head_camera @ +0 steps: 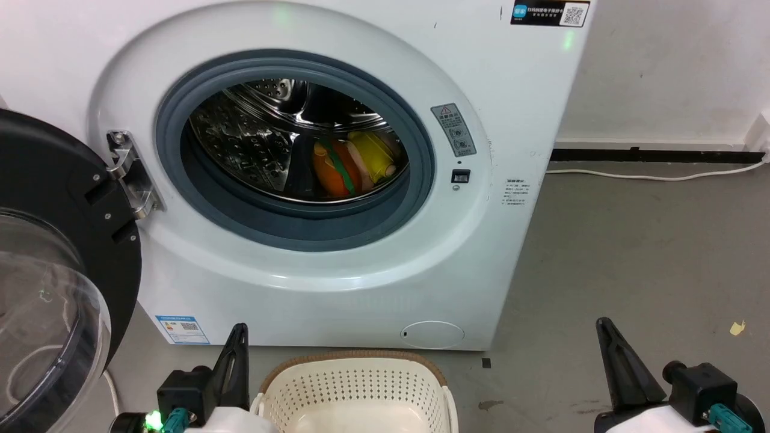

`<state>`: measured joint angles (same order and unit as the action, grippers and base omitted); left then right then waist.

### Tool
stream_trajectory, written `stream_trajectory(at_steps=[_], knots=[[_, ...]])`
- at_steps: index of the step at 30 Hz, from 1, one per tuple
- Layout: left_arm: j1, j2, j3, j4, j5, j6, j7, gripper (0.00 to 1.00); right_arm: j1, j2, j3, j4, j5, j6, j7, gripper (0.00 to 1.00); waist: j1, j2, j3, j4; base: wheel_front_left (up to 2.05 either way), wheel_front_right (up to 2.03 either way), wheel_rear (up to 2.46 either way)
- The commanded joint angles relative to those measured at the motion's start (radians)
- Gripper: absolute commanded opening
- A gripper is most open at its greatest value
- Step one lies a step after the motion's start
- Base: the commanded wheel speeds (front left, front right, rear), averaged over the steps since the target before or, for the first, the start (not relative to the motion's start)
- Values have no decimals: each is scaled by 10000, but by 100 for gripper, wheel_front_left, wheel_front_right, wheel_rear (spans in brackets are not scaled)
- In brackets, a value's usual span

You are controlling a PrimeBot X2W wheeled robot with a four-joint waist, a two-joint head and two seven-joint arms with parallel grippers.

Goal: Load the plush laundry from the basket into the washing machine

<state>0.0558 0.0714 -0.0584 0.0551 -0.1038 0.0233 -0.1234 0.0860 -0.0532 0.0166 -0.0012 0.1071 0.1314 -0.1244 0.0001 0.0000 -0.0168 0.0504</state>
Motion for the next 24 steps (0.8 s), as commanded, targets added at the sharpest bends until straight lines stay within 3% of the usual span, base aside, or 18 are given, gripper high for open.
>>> stream_trajectory(at_steps=[1, 24], knots=[[-170, -49, 26, -71, 104, -39, 34, 0, -173, 16, -20, 7, -77, -4, 33, 0, -1, 0, 2, -4, 0, 0, 0], [-322, -112, 243, -258, 469, -115, 502, 0, -441, 21, -77, 9, -465, -5, 505, 0, -1, 0, 67, -199, 0, 0, 0]])
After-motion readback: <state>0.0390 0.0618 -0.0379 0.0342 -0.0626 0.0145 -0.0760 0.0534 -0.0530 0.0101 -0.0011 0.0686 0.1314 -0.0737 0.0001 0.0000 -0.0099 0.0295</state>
